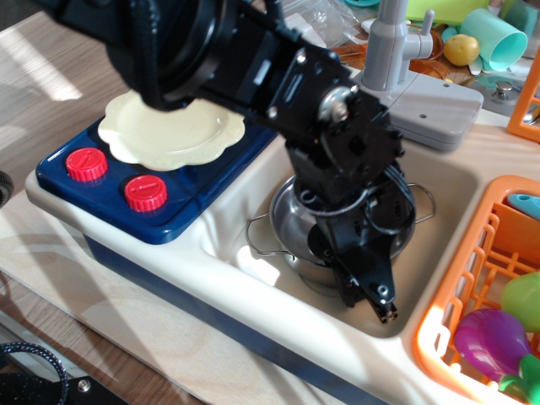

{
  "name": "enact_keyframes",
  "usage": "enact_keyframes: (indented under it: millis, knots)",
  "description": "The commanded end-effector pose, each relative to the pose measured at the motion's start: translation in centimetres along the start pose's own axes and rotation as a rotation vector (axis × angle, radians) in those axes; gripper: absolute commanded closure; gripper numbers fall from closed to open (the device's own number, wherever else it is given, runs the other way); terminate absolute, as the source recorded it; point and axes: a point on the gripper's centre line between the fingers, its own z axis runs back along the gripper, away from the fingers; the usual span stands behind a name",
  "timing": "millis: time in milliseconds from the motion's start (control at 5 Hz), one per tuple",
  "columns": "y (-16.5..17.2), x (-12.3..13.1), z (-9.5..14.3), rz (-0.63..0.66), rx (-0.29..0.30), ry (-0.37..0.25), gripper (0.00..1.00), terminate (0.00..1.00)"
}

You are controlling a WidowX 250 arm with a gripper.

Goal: Put pan on stove from sink

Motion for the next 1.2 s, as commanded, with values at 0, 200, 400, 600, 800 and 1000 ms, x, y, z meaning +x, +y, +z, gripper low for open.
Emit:
enact_keyframes:
  millis: [0,200,400,600,800,1000]
  knots:
    - [-0.4,2.0,4.3,0.101,0.167,0.003,1.00,0.00]
    - [-1.5,2.9,6.8,0.137,0.200,0.054,1.00,0.00]
    - [-2.2,3.5,8.3,0.167,0.213,0.070,1.00,0.00]
    - [-1.9,4.0,9.6,0.138,0.304,0.081,1.00,0.00]
    - [0.6,3.0,9.8,0.113,0.360,0.071,1.00,0.00]
    - [2.9,2.2,9.9,0.088,0.419,0.034,1.00,0.00]
